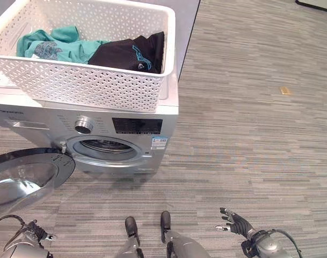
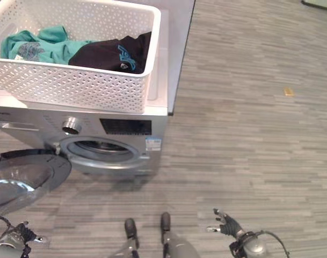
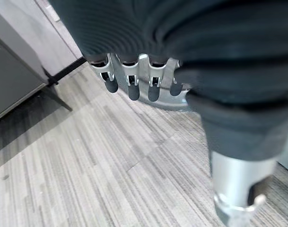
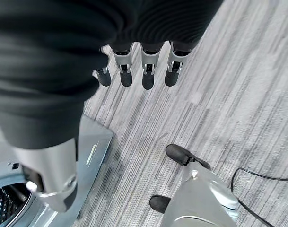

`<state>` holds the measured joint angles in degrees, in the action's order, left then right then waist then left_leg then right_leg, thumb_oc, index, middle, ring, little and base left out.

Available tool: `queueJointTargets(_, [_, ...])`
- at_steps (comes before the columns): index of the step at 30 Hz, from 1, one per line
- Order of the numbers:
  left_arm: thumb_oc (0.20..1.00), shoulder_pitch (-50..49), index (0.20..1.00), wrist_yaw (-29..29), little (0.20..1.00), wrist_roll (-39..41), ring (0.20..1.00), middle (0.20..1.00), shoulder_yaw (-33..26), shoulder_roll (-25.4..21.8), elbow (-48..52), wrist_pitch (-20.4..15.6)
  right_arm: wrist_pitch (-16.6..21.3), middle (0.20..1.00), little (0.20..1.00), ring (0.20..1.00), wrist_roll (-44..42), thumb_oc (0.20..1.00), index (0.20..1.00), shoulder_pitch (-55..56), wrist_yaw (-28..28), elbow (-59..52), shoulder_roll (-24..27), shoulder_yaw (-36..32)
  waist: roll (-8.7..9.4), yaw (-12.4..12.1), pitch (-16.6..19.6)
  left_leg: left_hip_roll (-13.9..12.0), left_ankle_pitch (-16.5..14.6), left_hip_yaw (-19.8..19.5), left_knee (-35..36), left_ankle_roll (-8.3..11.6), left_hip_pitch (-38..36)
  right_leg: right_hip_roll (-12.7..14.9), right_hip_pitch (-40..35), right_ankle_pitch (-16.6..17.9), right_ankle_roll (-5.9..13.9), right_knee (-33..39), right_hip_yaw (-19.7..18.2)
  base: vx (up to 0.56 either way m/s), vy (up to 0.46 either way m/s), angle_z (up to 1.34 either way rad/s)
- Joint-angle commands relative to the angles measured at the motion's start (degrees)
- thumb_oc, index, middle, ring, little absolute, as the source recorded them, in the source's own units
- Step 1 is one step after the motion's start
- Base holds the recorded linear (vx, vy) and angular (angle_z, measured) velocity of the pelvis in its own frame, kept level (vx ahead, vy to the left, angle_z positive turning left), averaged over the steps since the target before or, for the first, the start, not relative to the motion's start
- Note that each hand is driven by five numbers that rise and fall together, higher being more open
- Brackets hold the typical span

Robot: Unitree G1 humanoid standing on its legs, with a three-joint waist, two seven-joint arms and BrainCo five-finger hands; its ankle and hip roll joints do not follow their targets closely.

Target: Grab the laundry basket,head to the washer,open it,put in the laundry and shut it.

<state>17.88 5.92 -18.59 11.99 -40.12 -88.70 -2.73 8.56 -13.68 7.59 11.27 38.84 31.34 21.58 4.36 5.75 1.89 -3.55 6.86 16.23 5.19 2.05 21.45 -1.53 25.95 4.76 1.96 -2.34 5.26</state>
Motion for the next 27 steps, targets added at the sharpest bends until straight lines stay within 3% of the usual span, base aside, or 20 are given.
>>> queueJointTargets(1, [1.0, 1.72, 1.0, 1.1, 1.0, -0.47, 1.0, 1.0, -2.53, -3.32, -0.12, 1.16, 0.72, 1.0, 1.0, 1.0, 1.25, 1.0, 1.0, 0.11, -1.12, -0.24, -3.1, -1.73, 4.0, 1.86, -1.62, 1.46, -0.2, -0.03, -0.19, 2.68, -0.21, 4.46, -2.61, 8.09, 7.31, 7.34, -2.81, 0.0, 0.0, 0.0])
queueJointTargets(14, [1.0, 4.3, 1.0, 1.32, 1.0, -0.85, 1.0, 1.0, -2.21, -7.6, 0.08, 1.6, 0.36, 1.0, 1.0, 1.0, 0.84, 1.0, 1.0, 0.03, -0.9, -3.63, -2.07, -2.14, 7.25, 2.73, -4.61, 1.18, 0.87, -1.3, -0.19, 2.49, 3.93, 4.18, 0.7, 9.48, 7.53, 7.34, -1.45, -0.03, 0.004, 0.04])
queueJointTargets(20, [1.0, 4.85, 1.0, 1.92, 1.0, -0.65, 1.0, 1.0, -1.39, -6.84, 1.15, 1.57, 0.28, 1.0, 1.0, 1.0, 0.73, 1.0, 1.0, -0.37, -1.01, -3.9, -1.96, -2.02, 7.13, 2.15, -5.5, 1.31, 1.11, -1.84, -0.19, 2.42, 4.35, 4.35, 0.89, 9.44, 7.39, 7.34, -1.14, 0.0, 0.007, 0.07])
queueJointTargets(27, [1.0, 5.05, 1.0, 2.28, 1.0, 0.18, 1.0, 1.0, -0.48, -4.71, 3.31, 1.39, 0.0, 1.0, 1.0, 1.0, 1.48, 1.0, 1.0, -0.7, -1.36, -3.21, -1.37, -2.03, 5.61, 0.71, -6.45, 1.69, 1.29, -2.31, -0.19, 2.22, 4.0, 4.6, 0.19, 9.3, 7.15, 7.34, -1.02, 0.0, 0.002, 0.0])
